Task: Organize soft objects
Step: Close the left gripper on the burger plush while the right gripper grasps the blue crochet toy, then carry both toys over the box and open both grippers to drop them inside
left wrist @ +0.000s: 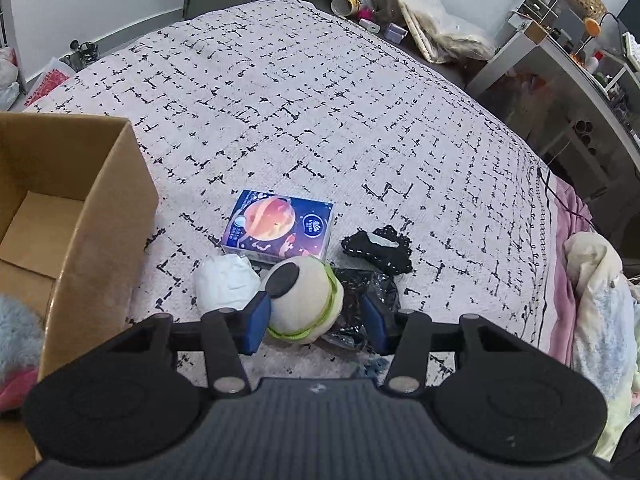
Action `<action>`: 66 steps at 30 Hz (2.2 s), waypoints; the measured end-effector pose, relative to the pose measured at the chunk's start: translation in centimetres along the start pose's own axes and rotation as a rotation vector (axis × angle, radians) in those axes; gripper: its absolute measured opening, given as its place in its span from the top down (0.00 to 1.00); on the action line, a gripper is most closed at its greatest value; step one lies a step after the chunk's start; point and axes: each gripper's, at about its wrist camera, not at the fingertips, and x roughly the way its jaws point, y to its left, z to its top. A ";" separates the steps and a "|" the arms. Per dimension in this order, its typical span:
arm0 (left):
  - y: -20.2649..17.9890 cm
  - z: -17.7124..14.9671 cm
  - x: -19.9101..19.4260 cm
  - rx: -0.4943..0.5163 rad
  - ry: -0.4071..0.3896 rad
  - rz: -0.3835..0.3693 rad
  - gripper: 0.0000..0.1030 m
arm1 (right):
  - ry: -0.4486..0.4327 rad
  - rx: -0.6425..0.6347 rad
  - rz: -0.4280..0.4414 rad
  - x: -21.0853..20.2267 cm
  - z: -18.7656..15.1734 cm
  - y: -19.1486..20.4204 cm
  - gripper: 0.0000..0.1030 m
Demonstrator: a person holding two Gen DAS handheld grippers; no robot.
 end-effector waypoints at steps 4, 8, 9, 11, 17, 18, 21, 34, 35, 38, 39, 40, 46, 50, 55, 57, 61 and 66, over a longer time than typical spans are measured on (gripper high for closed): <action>0.5 0.0 0.4 -0.020 0.003 0.004 0.67 | -0.012 -0.032 -0.010 0.5 -0.1 0.7 0.50; 0.7 0.0 0.2 -0.023 -0.003 -0.001 0.73 | 0.026 -0.040 0.018 1.2 -0.3 0.6 0.76; 0.7 0.0 0.0 -0.023 -0.008 -0.001 0.74 | 0.023 -0.046 0.020 1.2 -0.4 0.7 0.79; 0.7 0.1 -0.4 -0.025 -0.016 -0.002 0.77 | 0.011 -0.066 0.017 0.9 -0.5 0.9 0.83; 0.5 0.1 -2.5 -0.011 -0.046 -0.015 0.79 | -0.032 -0.091 0.069 -0.7 -0.9 1.3 0.96; 0.4 0.1 -2.8 -0.008 -0.052 -0.018 0.80 | -0.040 -0.095 0.076 -1.0 -1.0 1.3 0.96; 0.4 0.1 -4.0 -0.006 -0.067 -0.025 0.80 | -0.066 -0.105 0.095 -2.1 -1.1 1.5 0.97; 1.5 0.4 -9.8 0.005 -0.148 -0.030 0.80 | -0.201 -0.202 0.227 -6.8 -2.1 3.2 0.97; 1.8 0.4 -10.3 0.003 -0.154 -0.028 0.80 | -0.210 -0.212 0.239 -7.2 -2.2 3.4 0.97; 2.7 0.6 -11.5 -0.002 -0.175 -0.022 0.80 | -0.224 -0.228 0.254 -7.6 -2.3 4.0 0.97; 2.9 0.6 -11.9 -0.005 -0.181 -0.021 0.80 | -0.229 -0.233 0.257 -7.7 -2.4 4.2 0.98; 3.2 0.7 -12.2 -0.006 -0.184 -0.020 0.80 | -0.233 -0.239 0.259 -7.8 -2.5 4.5 0.97; 5.0 0.8 -13.6 -0.025 -0.202 -0.013 0.80 | -0.260 -0.274 0.275 -8.4 -3.1 5.5 0.97; 6.3 1.0 -14.5 -0.042 -0.212 -0.015 0.80 | -0.266 -0.285 0.291 -8.8 -3.2 6.2 0.97; 8.1 1.1 -15.4 -0.053 -0.226 -0.016 0.80 | -0.277 -0.306 0.292 -9.0 -3.7 7.0 0.98; 8.9 1.3 -15.5 -0.060 -0.227 -0.013 0.80 | -0.284 -0.317 0.293 -9.0 -3.9 7.4 0.97; 10.4 1.4 -15.8 -0.076 -0.234 -0.014 0.80 | -0.302 -0.336 0.299 -9.2 -4.5 8.2 0.98; 12.7 1.5 -15.6 -0.107 -0.231 -0.017 0.80 | -0.306 -0.351 0.284 -8.9 -5.1 9.3 0.97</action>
